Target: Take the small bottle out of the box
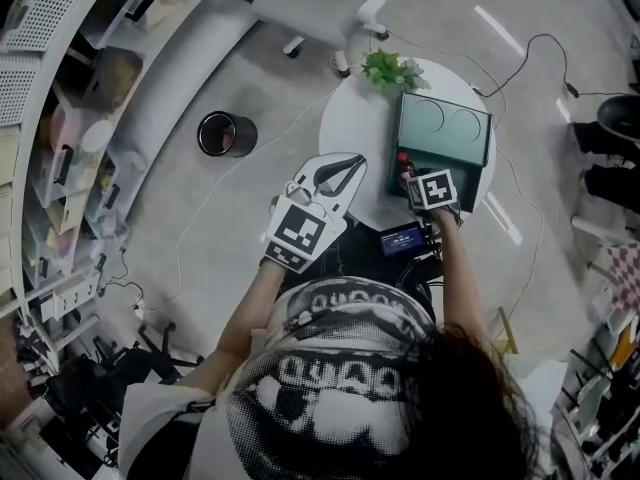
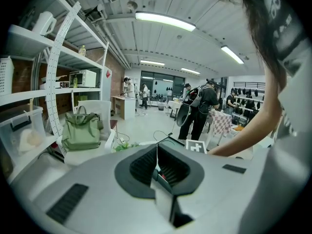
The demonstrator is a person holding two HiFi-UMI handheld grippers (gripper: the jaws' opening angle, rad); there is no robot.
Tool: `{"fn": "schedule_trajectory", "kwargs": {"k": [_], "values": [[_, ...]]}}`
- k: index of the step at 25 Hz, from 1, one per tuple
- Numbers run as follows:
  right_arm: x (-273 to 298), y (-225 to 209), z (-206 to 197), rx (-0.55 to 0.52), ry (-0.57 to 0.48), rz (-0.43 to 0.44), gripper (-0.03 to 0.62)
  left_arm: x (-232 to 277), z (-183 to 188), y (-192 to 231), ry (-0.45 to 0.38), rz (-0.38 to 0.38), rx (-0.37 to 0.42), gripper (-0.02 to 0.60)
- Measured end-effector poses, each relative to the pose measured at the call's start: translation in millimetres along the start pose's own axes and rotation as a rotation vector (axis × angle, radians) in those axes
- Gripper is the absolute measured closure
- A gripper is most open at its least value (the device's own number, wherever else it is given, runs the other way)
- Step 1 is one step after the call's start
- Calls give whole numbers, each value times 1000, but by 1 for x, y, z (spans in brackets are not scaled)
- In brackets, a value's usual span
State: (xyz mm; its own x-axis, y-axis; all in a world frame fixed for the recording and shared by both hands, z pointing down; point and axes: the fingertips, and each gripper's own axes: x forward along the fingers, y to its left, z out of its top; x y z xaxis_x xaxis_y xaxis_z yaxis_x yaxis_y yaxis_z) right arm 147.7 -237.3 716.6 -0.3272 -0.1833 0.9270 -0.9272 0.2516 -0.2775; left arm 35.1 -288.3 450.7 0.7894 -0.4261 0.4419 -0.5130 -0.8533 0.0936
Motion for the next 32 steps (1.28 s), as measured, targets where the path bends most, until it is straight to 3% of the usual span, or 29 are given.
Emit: {"fn": "schedule_trajectory", "kwargs": {"k": [4, 6, 8, 18, 21, 27, 32], "values": [[6, 2, -4, -53, 23, -30, 311, -2, -2, 4, 4, -5, 3, 568], [7, 1, -4, -84, 10, -38, 370, -3, -4, 4, 8, -11, 6, 568], [7, 3, -4, -97, -2, -29, 370, -4, -4, 2, 10, -23, 13, 568], [-34, 15, 4, 70, -91, -3, 375, -7, -5, 0, 10, -95, 51, 568], [-50, 21, 7, 172, -160, 9, 376, -10, -3, 2, 4, -120, 65, 568], [-74, 24, 5, 506, -332, 49, 376, -16, -5, 4, -3, -187, 94, 568], [-93, 36, 8, 804, -551, 174, 378, -18, -7, 4, -12, -256, 128, 568]]}}
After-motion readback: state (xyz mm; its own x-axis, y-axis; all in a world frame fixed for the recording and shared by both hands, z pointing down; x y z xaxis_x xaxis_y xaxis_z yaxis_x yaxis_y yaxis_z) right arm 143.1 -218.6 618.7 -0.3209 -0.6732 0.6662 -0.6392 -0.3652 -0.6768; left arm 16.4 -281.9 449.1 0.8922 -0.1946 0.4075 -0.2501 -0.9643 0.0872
